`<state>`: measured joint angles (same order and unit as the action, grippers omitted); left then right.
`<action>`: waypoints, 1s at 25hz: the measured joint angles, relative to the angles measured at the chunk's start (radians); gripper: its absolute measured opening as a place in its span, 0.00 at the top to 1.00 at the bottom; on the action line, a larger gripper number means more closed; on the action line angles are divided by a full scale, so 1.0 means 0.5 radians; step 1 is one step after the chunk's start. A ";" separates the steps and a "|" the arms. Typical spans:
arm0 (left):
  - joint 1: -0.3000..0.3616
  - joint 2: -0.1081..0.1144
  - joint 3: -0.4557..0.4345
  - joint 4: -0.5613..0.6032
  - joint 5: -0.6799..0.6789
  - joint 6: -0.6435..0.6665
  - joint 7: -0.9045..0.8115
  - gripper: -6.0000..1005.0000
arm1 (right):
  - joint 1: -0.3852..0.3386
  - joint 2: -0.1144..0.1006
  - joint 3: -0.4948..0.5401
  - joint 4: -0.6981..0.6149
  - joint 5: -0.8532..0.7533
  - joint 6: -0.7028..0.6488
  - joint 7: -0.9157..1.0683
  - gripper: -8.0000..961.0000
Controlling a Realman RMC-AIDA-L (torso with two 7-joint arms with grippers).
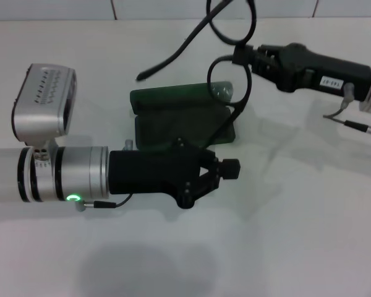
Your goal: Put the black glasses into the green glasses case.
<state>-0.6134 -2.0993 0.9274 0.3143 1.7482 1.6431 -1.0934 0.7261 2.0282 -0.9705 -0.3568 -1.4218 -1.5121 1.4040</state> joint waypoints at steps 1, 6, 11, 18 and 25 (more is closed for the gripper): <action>0.000 0.000 0.013 -0.002 -0.028 0.001 0.000 1.00 | 0.001 0.000 -0.013 0.006 0.000 0.000 0.000 0.93; -0.001 0.003 0.031 -0.005 -0.076 0.030 -0.005 1.00 | -0.021 -0.001 -0.026 0.015 0.001 0.015 -0.001 0.93; -0.002 0.004 0.026 0.006 -0.108 0.067 -0.011 0.99 | -0.054 -0.001 -0.051 0.015 -0.020 0.042 -0.012 0.93; -0.011 0.007 0.029 0.010 -0.189 0.070 -0.004 0.99 | -0.080 -0.009 -0.194 0.017 -0.022 0.095 -0.016 0.93; -0.029 0.008 0.027 0.010 -0.192 0.070 0.001 0.99 | -0.085 -0.012 -0.355 -0.004 -0.022 0.084 -0.020 0.93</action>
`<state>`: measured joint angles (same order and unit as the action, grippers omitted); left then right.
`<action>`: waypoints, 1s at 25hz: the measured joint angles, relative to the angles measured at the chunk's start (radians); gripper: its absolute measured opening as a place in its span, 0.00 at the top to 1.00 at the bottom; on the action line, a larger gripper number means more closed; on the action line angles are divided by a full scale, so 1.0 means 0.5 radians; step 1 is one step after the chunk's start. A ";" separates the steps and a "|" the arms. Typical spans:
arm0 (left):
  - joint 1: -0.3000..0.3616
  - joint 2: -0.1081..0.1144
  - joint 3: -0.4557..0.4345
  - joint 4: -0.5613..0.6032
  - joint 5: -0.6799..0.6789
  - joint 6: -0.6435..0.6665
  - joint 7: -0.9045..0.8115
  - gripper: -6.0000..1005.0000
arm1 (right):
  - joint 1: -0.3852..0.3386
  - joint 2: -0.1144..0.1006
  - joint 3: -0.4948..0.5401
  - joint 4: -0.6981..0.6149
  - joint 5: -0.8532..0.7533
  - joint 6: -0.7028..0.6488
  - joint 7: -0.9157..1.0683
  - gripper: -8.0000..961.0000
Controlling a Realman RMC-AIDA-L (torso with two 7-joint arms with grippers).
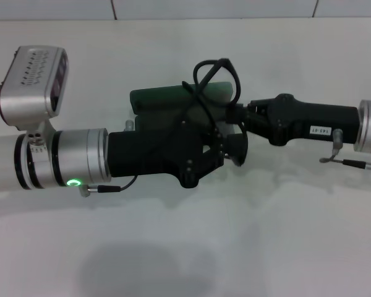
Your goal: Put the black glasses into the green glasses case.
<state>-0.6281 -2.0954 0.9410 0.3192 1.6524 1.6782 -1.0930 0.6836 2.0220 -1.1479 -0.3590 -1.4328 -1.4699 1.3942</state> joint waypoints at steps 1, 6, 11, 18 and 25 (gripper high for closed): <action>-0.001 0.000 -0.001 0.000 0.000 0.000 0.000 0.99 | 0.000 0.000 -0.021 -0.002 0.000 -0.008 -0.006 0.93; -0.004 0.000 -0.003 0.000 -0.001 -0.005 0.001 0.99 | 0.000 0.001 -0.061 -0.005 0.000 -0.056 -0.059 0.93; -0.005 0.000 0.000 0.000 -0.001 -0.005 0.002 0.99 | -0.002 -0.001 -0.063 -0.006 0.000 -0.107 -0.080 0.93; -0.003 0.000 0.001 0.000 -0.001 -0.003 0.002 0.99 | -0.023 -0.005 -0.018 -0.007 0.018 -0.097 -0.099 0.93; 0.015 0.001 -0.004 0.000 -0.001 -0.004 -0.003 0.99 | -0.150 -0.041 0.260 -0.088 0.016 -0.097 -0.105 0.93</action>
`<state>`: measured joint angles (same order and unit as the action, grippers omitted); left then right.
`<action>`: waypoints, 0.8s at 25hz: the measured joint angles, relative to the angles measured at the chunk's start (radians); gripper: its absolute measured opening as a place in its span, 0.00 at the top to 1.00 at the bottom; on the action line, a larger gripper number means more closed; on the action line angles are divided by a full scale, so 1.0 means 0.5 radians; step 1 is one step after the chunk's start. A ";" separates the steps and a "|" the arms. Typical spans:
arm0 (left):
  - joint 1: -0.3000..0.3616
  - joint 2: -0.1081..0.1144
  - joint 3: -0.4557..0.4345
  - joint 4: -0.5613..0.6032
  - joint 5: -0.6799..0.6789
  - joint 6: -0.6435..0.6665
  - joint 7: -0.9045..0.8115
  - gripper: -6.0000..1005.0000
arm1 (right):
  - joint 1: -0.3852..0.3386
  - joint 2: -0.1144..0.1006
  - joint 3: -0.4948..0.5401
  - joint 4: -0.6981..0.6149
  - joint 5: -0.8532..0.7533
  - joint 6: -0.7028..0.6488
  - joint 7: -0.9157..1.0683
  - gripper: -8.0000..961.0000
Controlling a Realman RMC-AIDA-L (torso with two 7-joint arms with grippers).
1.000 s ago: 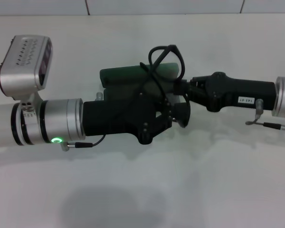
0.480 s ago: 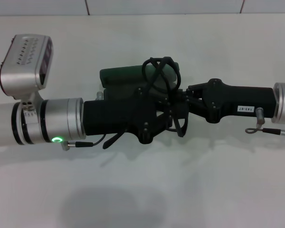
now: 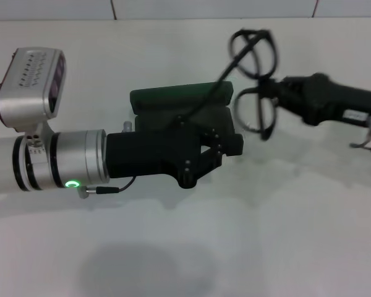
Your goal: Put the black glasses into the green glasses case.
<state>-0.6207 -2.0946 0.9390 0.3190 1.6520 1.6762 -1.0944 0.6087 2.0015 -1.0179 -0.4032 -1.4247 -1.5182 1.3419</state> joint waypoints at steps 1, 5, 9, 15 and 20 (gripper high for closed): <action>0.001 0.001 0.000 0.000 0.000 0.000 -0.003 0.99 | -0.023 -0.011 0.032 -0.024 -0.001 0.003 -0.001 0.93; 0.003 0.004 0.003 0.000 0.000 0.011 -0.010 0.99 | -0.132 -0.090 0.180 -0.063 -0.016 0.047 -0.046 0.93; 0.002 0.008 0.004 0.014 0.000 0.075 -0.011 0.99 | -0.218 -0.167 0.212 -0.059 -0.016 0.107 -0.089 0.93; -0.010 0.010 -0.002 0.051 0.000 0.133 -0.014 0.99 | -0.248 -0.117 0.189 -0.057 -0.097 0.109 -0.212 0.93; -0.036 0.005 0.001 0.051 0.000 0.154 -0.014 0.99 | -0.204 -0.011 0.158 -0.072 -0.207 0.082 -0.321 0.93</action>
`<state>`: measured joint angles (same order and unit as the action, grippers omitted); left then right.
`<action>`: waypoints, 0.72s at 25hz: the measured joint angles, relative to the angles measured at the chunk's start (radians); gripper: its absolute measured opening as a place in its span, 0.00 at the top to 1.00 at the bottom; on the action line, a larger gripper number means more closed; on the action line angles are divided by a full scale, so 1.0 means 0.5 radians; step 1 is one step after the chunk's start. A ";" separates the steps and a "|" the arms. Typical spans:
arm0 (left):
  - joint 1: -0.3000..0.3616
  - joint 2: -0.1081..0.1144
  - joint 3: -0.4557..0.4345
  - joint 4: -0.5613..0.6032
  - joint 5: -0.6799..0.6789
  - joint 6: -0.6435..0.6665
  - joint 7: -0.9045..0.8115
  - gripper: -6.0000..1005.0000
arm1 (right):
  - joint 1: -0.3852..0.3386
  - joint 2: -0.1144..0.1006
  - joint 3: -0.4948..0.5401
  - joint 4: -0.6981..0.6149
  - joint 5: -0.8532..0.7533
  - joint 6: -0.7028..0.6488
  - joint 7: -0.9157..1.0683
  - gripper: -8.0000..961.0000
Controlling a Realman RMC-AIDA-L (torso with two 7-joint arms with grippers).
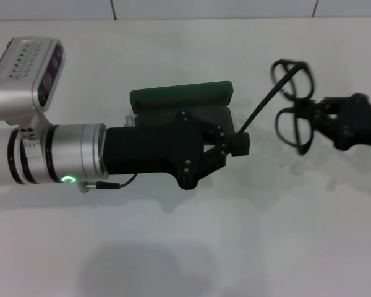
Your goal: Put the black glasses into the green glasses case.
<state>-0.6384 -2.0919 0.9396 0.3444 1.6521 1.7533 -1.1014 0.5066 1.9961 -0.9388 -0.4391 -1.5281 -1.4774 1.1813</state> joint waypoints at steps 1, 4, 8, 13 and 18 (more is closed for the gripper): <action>-0.007 -0.001 0.001 -0.004 0.000 0.001 0.000 0.99 | 0.015 0.016 -0.007 -0.002 -0.020 -0.008 -0.007 0.93; -0.017 -0.003 0.003 -0.016 0.000 0.002 -0.002 0.99 | 0.060 0.042 -0.041 0.006 -0.045 -0.017 -0.016 0.93; -0.023 -0.008 0.004 -0.019 0.000 0.002 -0.003 0.99 | 0.110 0.054 -0.108 0.022 -0.036 -0.019 -0.023 0.93; -0.029 -0.012 0.006 -0.027 0.000 0.003 -0.011 0.99 | 0.123 0.059 -0.122 0.025 0.002 -0.045 -0.024 0.93; -0.072 -0.016 0.017 -0.101 0.000 0.002 -0.007 0.99 | 0.129 0.060 -0.121 0.026 0.105 -0.101 -0.023 0.93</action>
<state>-0.6742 -2.0998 0.9480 0.2940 1.6521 1.7544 -1.1050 0.5710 2.0262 -0.9993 -0.4263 -1.4757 -1.5277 1.1700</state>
